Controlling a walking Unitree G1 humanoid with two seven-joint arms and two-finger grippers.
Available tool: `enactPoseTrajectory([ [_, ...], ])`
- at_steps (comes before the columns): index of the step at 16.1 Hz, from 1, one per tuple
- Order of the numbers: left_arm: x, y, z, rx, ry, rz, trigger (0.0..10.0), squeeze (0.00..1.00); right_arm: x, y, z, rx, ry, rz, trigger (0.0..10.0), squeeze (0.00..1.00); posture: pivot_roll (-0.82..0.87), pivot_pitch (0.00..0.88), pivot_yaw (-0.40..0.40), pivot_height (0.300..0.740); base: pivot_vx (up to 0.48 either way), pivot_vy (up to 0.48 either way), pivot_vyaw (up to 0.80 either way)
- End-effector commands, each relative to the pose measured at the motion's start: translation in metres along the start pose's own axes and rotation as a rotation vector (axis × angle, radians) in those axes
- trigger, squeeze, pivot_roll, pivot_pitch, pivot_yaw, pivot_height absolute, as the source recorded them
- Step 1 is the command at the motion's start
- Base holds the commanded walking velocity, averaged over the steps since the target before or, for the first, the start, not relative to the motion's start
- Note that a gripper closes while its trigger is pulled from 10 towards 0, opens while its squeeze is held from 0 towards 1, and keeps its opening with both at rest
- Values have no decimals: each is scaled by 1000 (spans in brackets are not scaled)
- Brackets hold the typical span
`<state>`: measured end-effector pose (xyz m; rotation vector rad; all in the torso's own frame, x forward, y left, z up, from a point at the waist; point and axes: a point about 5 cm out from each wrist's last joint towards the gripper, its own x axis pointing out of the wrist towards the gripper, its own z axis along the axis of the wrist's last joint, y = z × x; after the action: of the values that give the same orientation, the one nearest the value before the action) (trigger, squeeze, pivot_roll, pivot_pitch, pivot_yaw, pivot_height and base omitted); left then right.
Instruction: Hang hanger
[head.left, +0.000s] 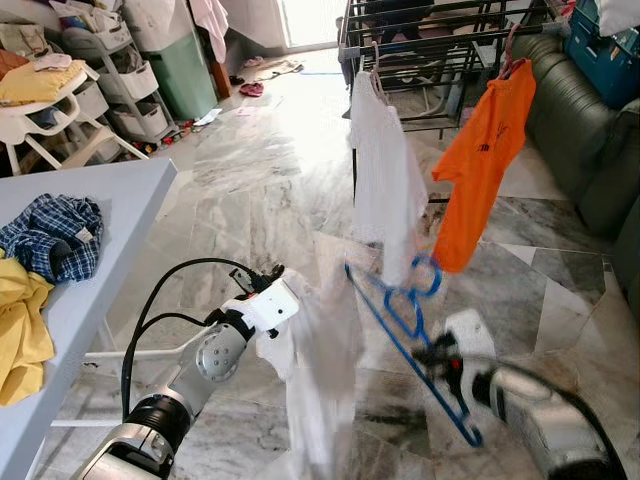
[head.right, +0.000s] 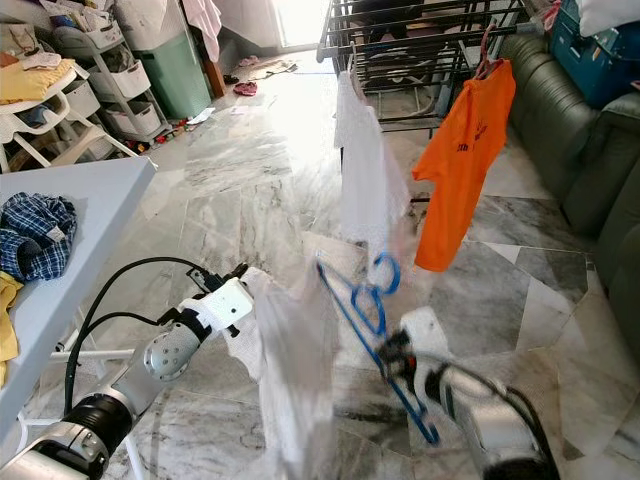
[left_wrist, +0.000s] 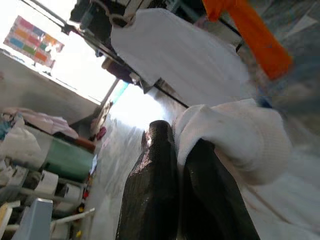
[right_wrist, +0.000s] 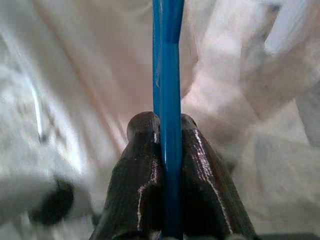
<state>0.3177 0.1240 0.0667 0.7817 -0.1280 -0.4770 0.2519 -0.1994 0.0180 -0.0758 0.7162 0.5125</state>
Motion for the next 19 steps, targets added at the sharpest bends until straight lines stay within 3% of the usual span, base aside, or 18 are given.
enactPoseTrajectory([
  [1, 2, 13, 2, 18, -19, 36, 10000, 0, 3, 5, -7, -47, 36, 22, 10000, 0, -151, 32, 147, 740, 0, 0, 0],
  [3, 4, 20, 6, 12, -43, 72, 10000, 0, 3, 9, -27, -63, 110, 58, 10000, 0, -138, 33, 147, 740, 0, 0, 0],
  [5, 4, 23, 4, 20, -36, 81, 10000, 0, 0, 22, -49, -171, 197, 171, 10000, 0, -134, 34, 149, 740, 0, 0, 0],
  [9, 3, 23, 2, 33, -35, 71, 10000, 0, -3, 8, -58, -235, 246, 109, 10000, 0, -135, 35, 157, 740, 0, 0, 0],
  [14, 5, 24, 3, 42, -35, 66, 10000, 0, -15, 2, -66, -376, 335, 182, 10000, 0, -140, 32, 164, 740, 0, 0, 0],
  [16, 5, 22, 3, 45, -32, 57, 10000, 0, -11, 5, -56, -384, 262, 190, 10000, 0, -141, 29, 164, 740, 0, 0, 0],
  [18, 3, 18, 1, 44, -27, 37, 10000, 0, 2, -8, -23, -278, 34, -29, 10000, 0, -141, 25, 168, 740, 0, 0, 0],
  [19, 2, 15, 0, 45, -22, 28, 10000, 0, 2, -5, -16, -248, -25, -3, 10000, 0, -141, 25, 168, 740, 0, 0, 0],
])
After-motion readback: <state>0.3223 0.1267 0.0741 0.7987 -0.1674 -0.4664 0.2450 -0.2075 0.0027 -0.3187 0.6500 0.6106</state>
